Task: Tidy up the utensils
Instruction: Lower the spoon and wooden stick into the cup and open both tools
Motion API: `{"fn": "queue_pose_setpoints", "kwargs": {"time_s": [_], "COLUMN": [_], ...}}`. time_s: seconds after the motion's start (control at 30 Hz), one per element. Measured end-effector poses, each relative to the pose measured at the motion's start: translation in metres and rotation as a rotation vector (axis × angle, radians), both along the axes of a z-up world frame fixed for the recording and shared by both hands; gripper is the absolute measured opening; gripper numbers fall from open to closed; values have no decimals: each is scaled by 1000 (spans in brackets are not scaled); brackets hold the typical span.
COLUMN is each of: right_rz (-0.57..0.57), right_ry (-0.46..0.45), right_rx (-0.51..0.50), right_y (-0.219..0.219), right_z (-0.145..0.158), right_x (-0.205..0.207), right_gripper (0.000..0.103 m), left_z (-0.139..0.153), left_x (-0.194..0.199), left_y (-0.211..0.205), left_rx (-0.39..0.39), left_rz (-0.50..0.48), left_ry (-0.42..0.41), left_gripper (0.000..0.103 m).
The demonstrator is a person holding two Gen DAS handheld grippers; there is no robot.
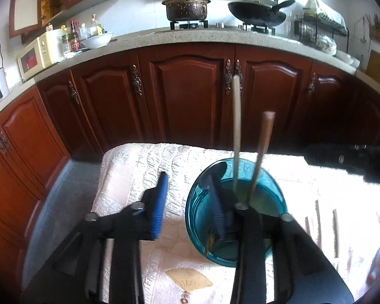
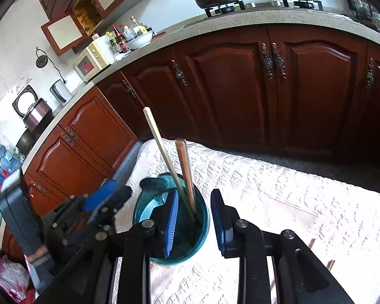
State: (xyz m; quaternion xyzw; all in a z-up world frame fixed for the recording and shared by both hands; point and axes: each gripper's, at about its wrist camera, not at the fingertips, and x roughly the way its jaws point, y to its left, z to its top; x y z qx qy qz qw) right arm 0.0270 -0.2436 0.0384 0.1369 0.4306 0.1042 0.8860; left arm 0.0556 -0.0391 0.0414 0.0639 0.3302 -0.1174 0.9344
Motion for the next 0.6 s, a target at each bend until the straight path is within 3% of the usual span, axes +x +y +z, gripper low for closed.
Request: {"fn": "queue_pose_setpoints", "kwargs": {"time_s": [0.13,0.23,0.6], "right_rz": [-18,-48,-142], "right_ry": [-13,-42,-110], "right_rx": [-20,-30,-127], "right_y": [-3,-7,-20], "right_z": [6,13,42], "right_x": [-21,-41,-111], "right_gripper": [29,40,45], "left_z": [14,20,35], "left_x": [-15,-28,-73], "left_y": [2,-4,-40], "left_rx": [-23,-34,-72], "left_rz": [-5,-21,-100], "left_ry": [-6,-11,-19], "left_gripper": [46,48,51]}}
